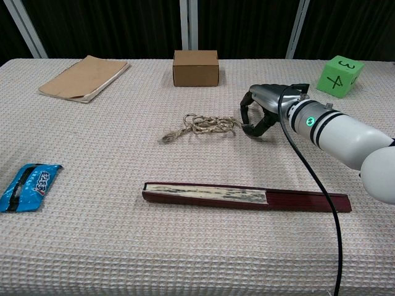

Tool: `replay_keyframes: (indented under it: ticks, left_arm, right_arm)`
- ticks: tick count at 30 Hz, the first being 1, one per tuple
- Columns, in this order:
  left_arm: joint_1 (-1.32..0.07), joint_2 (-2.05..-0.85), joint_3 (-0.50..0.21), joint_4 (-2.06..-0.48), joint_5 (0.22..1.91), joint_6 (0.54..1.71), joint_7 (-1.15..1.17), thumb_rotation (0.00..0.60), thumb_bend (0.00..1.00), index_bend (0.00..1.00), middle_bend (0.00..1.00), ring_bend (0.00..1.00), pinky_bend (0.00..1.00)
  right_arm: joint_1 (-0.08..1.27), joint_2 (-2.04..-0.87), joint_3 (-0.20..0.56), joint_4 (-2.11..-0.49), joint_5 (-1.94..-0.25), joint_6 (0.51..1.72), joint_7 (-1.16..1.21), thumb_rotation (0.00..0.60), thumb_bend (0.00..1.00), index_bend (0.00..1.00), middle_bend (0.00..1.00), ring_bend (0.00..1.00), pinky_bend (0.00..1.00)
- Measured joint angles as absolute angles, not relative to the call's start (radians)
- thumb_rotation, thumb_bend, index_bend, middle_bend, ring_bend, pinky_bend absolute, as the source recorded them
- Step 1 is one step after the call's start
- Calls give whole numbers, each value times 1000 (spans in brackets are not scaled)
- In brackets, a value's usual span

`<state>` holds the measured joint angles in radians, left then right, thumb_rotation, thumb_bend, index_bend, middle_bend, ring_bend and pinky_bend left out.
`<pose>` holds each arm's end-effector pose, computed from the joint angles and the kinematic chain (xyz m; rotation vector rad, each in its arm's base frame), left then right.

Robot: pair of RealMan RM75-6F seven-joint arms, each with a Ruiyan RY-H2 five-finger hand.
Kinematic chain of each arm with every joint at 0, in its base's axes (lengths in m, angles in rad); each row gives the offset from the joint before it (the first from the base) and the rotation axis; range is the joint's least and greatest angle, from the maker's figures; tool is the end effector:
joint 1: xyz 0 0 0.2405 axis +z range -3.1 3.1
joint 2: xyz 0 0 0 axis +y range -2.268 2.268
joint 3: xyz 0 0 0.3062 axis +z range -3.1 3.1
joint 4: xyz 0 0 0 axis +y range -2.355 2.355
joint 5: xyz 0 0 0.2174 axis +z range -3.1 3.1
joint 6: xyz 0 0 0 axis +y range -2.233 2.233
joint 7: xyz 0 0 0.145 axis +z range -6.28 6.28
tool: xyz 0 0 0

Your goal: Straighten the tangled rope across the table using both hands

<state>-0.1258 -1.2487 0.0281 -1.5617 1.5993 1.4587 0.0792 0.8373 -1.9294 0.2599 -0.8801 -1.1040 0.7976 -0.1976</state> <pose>-0.3437 0.1820 0.1114 -1.5613 -0.9050 -0.9253 -0.1906 -0.4282 -0.1239 1.7934 -1.0470 0.8474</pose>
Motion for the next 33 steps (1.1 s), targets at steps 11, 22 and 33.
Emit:
replay_keyframes:
  ticks: [11, 22, 33]
  left_arm:
    - [-148, -1234, 16, -1566, 1608, 1446, 85, 600, 161, 184, 137, 90, 136]
    - [-286, -1235, -54, -1589, 1615, 1323, 61, 600, 147, 241, 137, 91, 136]
    - [-520, -1395, -184, -1557, 1452, 1051, 47, 600, 229, 339, 162, 110, 136]
  right_arm:
    - [814, -1882, 252, -916, -1145, 846, -177, 600, 597, 700, 309, 119, 170]
    - [736, -1643, 242, -1169, -1175, 956, -245, 600, 614, 705, 312, 119, 170]
    - [645, -1442, 238, -1317, -1124, 1038, -334, 600, 623, 707, 314, 119, 170]
